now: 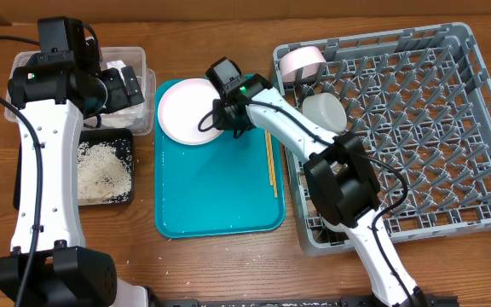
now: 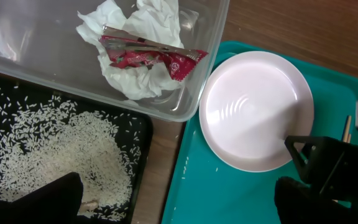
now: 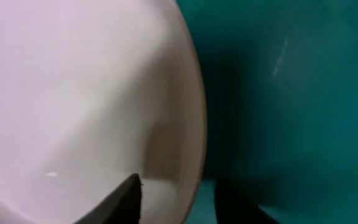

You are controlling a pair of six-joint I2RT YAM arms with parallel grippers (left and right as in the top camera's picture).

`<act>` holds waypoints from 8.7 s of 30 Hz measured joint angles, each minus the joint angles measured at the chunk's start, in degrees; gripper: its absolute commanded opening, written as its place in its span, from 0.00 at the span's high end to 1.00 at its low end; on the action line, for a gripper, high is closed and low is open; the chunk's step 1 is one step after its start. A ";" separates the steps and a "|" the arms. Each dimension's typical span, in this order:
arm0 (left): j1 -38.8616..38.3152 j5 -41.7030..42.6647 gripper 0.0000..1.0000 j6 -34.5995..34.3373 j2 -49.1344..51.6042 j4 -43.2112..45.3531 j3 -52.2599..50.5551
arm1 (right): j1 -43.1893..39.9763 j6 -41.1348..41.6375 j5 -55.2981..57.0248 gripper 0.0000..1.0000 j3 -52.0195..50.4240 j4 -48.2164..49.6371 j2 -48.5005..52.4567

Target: Sort waste into correct bins and load items into the dishwasher

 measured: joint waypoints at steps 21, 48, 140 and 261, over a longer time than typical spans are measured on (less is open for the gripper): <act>0.00 0.00 0.00 0.00 0.00 0.02 0.00 | -3.10 -2.69 3.13 0.96 5.20 -10.01 -0.24; 0.00 0.00 0.00 0.00 0.00 0.00 0.00 | -4.55 -7.76 60.54 0.96 6.47 -33.05 -27.69; 0.00 0.00 0.00 0.00 0.00 0.00 0.00 | 0.70 -11.61 9.05 0.38 -8.90 -13.75 -9.97; 0.00 0.00 0.00 0.00 0.00 0.00 0.00 | 3.30 -17.62 3.87 0.96 -8.81 -10.91 -5.92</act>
